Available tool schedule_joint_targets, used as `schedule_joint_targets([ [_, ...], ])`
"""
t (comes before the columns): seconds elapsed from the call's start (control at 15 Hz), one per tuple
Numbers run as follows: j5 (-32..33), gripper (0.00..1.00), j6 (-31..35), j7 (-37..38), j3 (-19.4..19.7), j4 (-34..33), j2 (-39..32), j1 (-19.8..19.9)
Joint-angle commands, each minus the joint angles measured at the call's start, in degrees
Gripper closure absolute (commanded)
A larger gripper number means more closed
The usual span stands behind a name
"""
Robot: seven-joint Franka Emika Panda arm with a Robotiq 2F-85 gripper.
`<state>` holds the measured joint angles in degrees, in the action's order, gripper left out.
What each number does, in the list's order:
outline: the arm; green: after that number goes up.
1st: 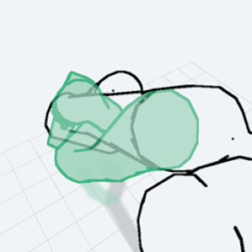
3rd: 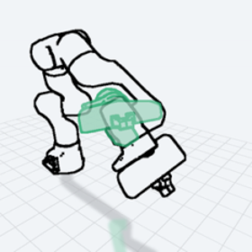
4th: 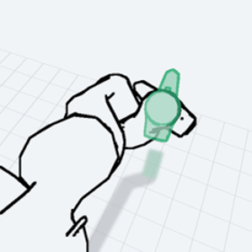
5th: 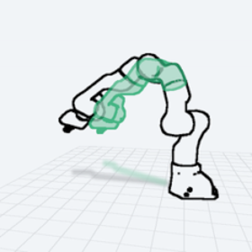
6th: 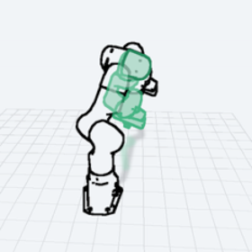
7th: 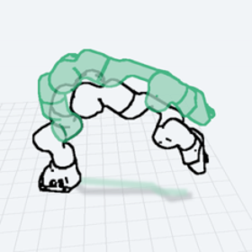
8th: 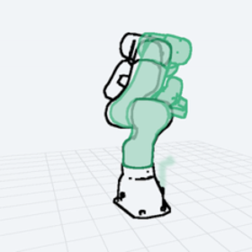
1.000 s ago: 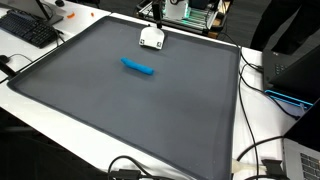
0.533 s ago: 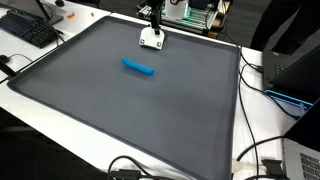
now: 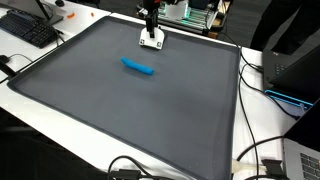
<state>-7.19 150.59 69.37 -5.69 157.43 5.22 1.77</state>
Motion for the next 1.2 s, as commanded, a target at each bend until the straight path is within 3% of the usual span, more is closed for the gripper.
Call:
schedule_joint_targets([
  [0.0, 3.0, 0.09, 2.4, 3.0, 0.6, 0.0, -1.5, -0.3],
  [0.2, 3.3, 0.42, 3.3, 3.9, 0.7, -0.1, -2.0, -0.4],
  [0.73, 2.3, 1.00, 5.8, 6.2, 1.0, -0.3, -1.4, -0.5],
  [1.13, 0.3, 0.99, 7.0, 6.1, 1.3, -0.2, 1.5, -0.7],
])
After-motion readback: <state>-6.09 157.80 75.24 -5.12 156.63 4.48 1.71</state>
